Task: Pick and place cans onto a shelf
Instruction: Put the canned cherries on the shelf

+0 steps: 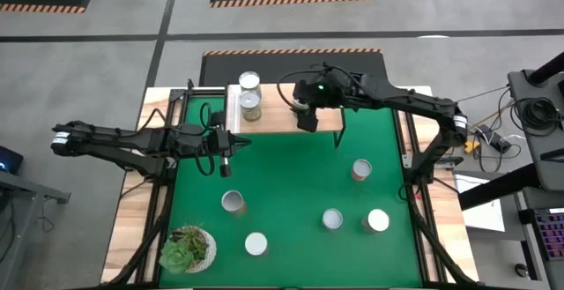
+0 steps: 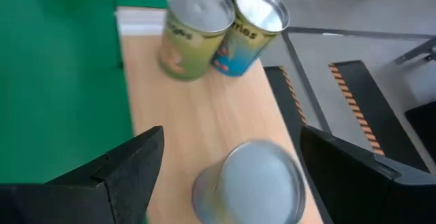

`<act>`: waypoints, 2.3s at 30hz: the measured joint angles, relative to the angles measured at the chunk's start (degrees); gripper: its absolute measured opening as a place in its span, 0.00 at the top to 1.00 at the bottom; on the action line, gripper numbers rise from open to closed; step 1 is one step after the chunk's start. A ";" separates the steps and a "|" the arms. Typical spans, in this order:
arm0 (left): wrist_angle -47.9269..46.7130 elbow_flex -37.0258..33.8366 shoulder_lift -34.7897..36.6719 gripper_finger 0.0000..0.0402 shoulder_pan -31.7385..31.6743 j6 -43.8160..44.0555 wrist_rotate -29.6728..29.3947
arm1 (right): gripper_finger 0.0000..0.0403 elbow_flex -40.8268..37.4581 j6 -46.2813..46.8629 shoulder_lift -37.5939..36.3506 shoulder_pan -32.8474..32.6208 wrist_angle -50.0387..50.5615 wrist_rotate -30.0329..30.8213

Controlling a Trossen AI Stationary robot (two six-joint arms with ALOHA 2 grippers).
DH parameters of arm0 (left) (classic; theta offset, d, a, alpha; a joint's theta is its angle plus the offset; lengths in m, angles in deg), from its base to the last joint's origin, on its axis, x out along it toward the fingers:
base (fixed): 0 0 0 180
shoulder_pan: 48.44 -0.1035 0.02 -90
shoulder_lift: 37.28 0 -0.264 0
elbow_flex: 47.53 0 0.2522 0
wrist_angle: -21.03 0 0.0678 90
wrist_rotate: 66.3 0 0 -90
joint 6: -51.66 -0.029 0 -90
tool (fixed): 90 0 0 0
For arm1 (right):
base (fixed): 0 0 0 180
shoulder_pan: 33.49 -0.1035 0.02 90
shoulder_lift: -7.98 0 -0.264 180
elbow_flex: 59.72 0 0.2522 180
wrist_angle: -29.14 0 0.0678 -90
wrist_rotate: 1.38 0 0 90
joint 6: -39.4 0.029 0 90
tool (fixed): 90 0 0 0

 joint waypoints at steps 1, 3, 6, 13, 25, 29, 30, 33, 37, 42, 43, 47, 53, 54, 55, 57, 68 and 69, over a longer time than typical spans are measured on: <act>-0.02 0.00 0.00 1.00 0.00 0.00 0.00 | 0.19 0.00 0.39 -0.65 -0.36 1.20 0.03; -0.18 0.00 0.00 1.00 0.00 0.00 0.00 | 0.19 -0.27 1.65 -2.08 -0.70 3.34 0.27; -0.44 0.00 0.00 1.00 0.00 0.01 0.00 | 0.19 -1.71 4.10 -3.38 -0.66 6.71 1.99; -0.47 0.00 0.00 1.00 -0.02 0.02 0.00 | 0.19 -10.07 6.23 -4.00 -1.18 7.57 2.61; -0.85 0.00 0.00 1.00 -0.01 0.02 0.00 | 0.22 -17.31 4.17 -4.11 -0.35 -2.03 9.09; -0.85 0.00 0.00 1.00 0.00 0.02 0.00 | 0.36 -18.11 2.51 -3.93 0.93 -5.45 9.15; -0.85 0.00 0.00 1.00 -0.01 0.02 0.00 | 0.41 -18.20 2.40 -3.82 1.43 -5.41 9.17; -0.84 0.00 0.00 1.00 -0.01 0.02 0.00 | 0.54 -18.54 2.19 -3.68 2.88 -6.42 9.16; -0.82 0.01 0.00 1.00 0.00 0.02 0.00 | 0.69 -18.84 1.27 -3.68 4.31 -9.59 9.02; -0.82 0.00 0.00 1.00 -0.02 0.02 0.00 | 0.85 -18.91 0.69 -3.68 4.41 -10.61 2.82; -0.82 0.01 0.00 1.00 -0.01 0.02 0.00 | 0.88 -18.91 0.72 -3.68 4.39 -10.58 0.58; -0.84 0.01 0.00 1.00 0.00 0.04 0.00 | 0.97 -20.09 0.48 -3.40 4.37 -12.88 -4.07; -0.84 0.01 0.00 1.00 -0.02 0.06 0.02 | 0.97 -24.10 -2.25 -2.88 5.18 -19.69 6.55; -0.85 0.00 0.00 1.00 0.00 0.16 0.00 | 0.97 -24.31 -2.53 -2.90 5.44 -20.07 7.50; -0.85 0.00 0.00 1.00 0.00 0.20 0.02 | 0.97 -24.34 -2.65 -2.93 5.68 -20.17 7.50; -0.85 0.00 0.00 1.00 -0.02 0.22 0.02 | 0.97 -24.54 -2.26 -2.93 5.77 -20.15 7.04; -0.48 0.02 0.00 1.00 0.00 0.83 0.02 | 0.97 -36.58 -2.43 -3.91 1.33 -40.57 -3.31; -0.27 0.02 0.00 1.00 0.00 0.76 0.02 | 0.97 -38.06 -3.30 -4.01 0.77 -43.68 -3.12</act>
